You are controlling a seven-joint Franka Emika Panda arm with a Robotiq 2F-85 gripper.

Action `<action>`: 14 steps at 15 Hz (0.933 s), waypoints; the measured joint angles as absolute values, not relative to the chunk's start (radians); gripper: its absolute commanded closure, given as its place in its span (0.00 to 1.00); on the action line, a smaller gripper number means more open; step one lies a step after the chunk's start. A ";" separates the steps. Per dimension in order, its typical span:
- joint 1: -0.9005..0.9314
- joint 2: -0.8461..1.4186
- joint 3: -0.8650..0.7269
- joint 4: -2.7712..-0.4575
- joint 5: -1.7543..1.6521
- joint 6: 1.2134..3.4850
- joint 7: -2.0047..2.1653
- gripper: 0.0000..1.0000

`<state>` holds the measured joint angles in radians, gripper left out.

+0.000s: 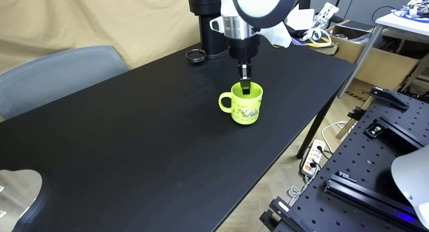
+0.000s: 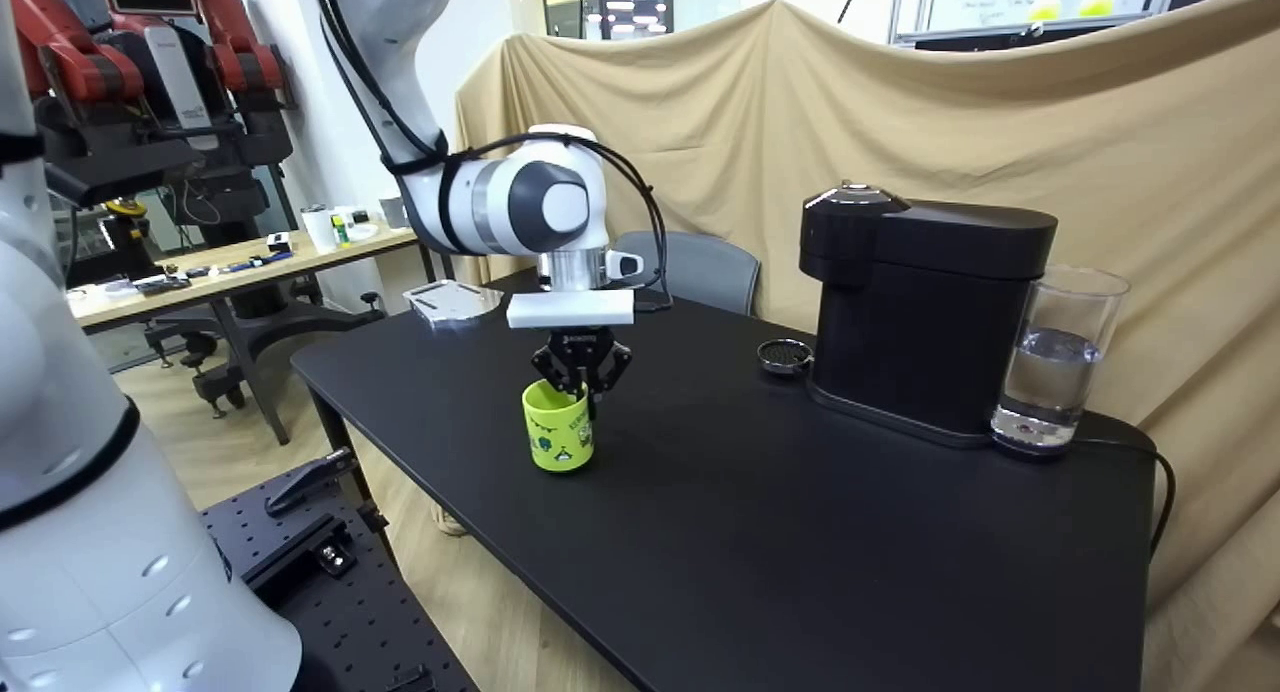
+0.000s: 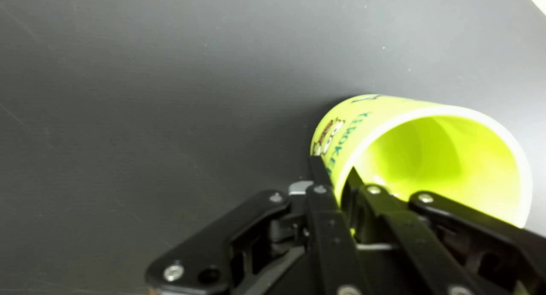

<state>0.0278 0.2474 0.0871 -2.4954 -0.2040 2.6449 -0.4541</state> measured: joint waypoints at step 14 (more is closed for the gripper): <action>0.028 0.236 0.079 -2.502 -0.194 2.626 -0.453 0.00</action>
<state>0.0277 0.2364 0.0795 -2.5025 -0.1939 2.6262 -0.4533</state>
